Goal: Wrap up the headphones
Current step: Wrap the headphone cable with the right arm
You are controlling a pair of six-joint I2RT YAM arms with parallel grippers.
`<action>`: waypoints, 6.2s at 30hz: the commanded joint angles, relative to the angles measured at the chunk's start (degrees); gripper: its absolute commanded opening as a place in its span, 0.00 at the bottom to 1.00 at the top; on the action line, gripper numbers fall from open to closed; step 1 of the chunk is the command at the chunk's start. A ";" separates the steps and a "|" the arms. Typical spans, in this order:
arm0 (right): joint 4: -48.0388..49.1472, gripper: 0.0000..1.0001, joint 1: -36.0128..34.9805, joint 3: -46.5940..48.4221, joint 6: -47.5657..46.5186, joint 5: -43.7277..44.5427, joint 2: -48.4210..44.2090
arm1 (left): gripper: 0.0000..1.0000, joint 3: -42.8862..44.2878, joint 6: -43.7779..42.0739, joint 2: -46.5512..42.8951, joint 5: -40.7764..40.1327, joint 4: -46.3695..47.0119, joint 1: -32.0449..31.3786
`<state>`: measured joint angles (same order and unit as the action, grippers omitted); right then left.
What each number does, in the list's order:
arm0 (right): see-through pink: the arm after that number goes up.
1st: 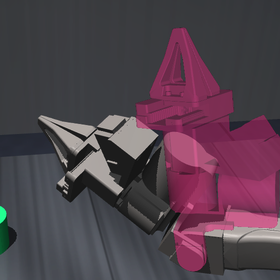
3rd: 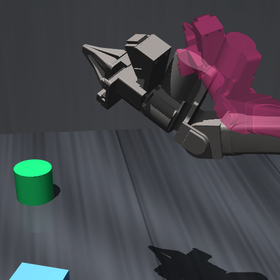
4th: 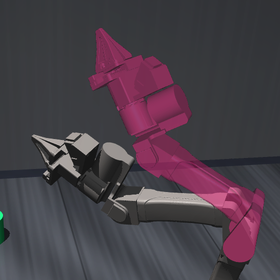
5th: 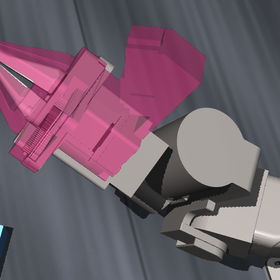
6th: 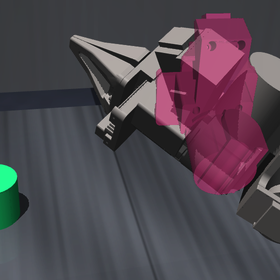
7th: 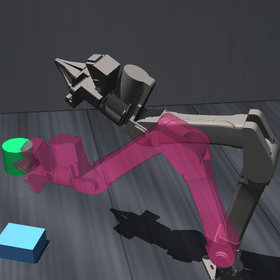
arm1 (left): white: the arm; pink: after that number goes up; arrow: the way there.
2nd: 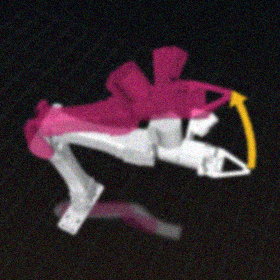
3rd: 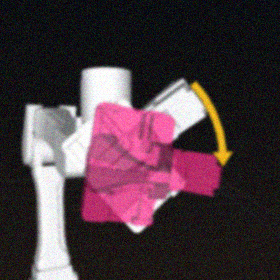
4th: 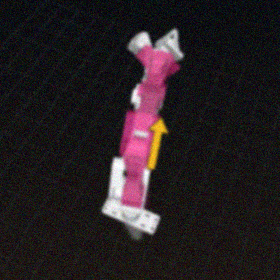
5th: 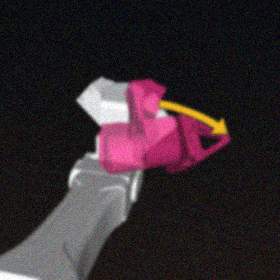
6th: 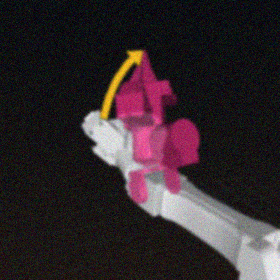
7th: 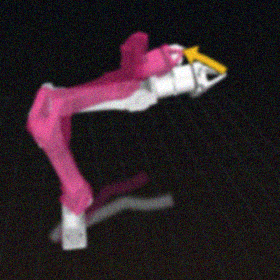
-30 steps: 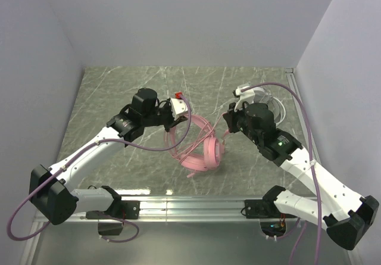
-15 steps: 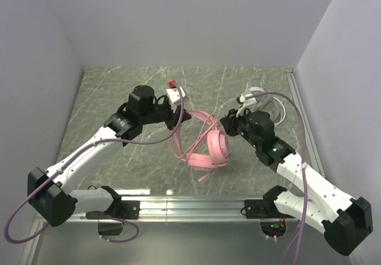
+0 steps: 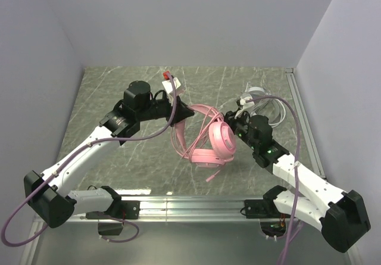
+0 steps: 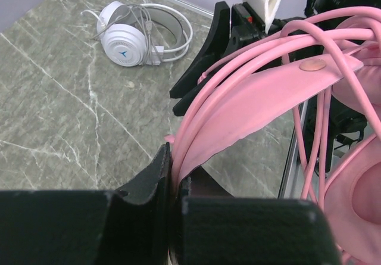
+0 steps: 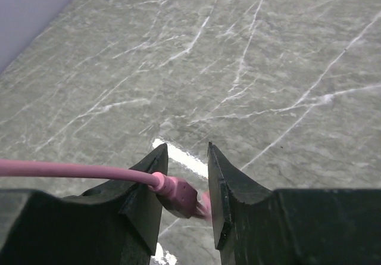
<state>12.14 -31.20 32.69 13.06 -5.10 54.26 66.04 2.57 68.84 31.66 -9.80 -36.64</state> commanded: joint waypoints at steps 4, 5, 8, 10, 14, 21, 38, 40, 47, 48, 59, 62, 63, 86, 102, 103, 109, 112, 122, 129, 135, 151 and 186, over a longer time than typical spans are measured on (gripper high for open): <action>10.00 0.40 0.44 -2.27 3.02 -1.66 2.08 | 0.00 4.71 6.31 -1.95 1.74 4.00 -0.27; 11.31 0.40 0.35 -2.62 3.55 -1.66 2.34 | 0.00 4.80 6.92 -1.87 1.48 4.09 -0.27; 13.25 0.41 0.35 -4.21 4.69 -1.66 2.60 | 0.00 5.15 7.62 -1.95 1.13 4.09 -0.27; 14.14 0.40 0.44 -4.56 4.96 -1.58 3.48 | 0.00 5.15 7.89 -2.04 0.86 4.26 -0.27; 15.54 0.40 0.35 -5.09 6.27 -1.66 5.15 | 0.00 5.15 8.24 -2.48 0.34 4.44 -0.27; 18.62 0.38 0.26 -5.97 9.00 -1.49 7.79 | 0.00 4.89 9.38 -2.48 0.15 5.32 -0.18; 25.12 0.49 -0.44 -8.16 10.93 -1.05 12.89 | 0.00 5.50 11.05 -1.51 0.16 5.06 -0.10; 25.30 0.49 -0.44 -8.25 11.11 -0.96 13.33 | 0.00 5.50 11.23 -1.51 -0.02 5.06 -0.01; 27.85 0.48 -0.79 -10.18 12.43 -0.43 14.91 | 0.00 5.41 11.85 -1.86 -0.55 5.23 0.34; 27.94 0.47 -0.97 -10.19 12.43 -0.35 15.08 | 0.00 5.41 11.93 -1.87 -0.63 5.23 0.34; 30.57 0.41 -2.28 -10.19 12.96 -0.08 19.21 | 0.00 5.59 12.29 -1.95 -0.90 5.23 0.61; 31.71 0.41 -3.07 -11.15 13.22 0.88 19.92 | 0.00 5.68 12.46 -1.87 -1.51 5.23 0.87; 31.98 0.39 -3.42 -11.41 13.39 0.97 20.44 | 0.00 5.68 12.55 -1.95 -1.43 5.15 0.87; 35.67 0.23 -10.72 -14.05 16.38 5.02 26.42 | 0.00 5.41 14.04 -2.04 -3.71 6.02 2.19; 32.25 0.00 -16.69 -13.97 21.65 4.58 24.67 | 0.00 2.34 24.05 -1.78 -24.41 9.36 2.81; 32.24 0.00 -17.05 -13.88 22.18 4.32 24.32 | 0.00 2.08 24.93 -1.69 -26.11 9.97 2.81; 29.61 0.00 -19.68 -12.83 25.08 -0.59 22.91 | 0.00 -0.20 31.09 -1.16 -35.95 13.31 2.81; 27.59 0.00 -20.74 -12.04 25.88 -2.27 22.03 | 0.00 -1.00 32.14 -0.81 -40.00 13.76 2.81; 20.65 0.00 -23.38 -10.45 29.30 -6.32 16.15 | 0.00 -1.00 37.85 0.42 -50.99 12.27 2.89; 18.36 0.00 -23.91 -9.49 32.03 -6.85 14.91 | 0.00 -1.88 40.23 -0.63 -54.42 12.61 2.81; 12.12 0.00 -23.82 -6.06 34.40 -7.37 17.81 | 0.00 -4.42 41.73 -3.88 -60.48 14.98 2.81; 0.25 0.00 -23.73 1.76 43.45 -11.42 14.22 | 0.00 -8.91 38.48 -6.17 -74.28 21.31 2.81; 3.68 0.00 -23.20 13.71 95.22 10.29 8.75 | 0.00 -12.60 34.87 -6.09 -73.49 27.20 1.23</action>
<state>15.68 -53.30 42.00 102.65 2.50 62.28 52.66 35.66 64.49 -34.72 6.68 -35.79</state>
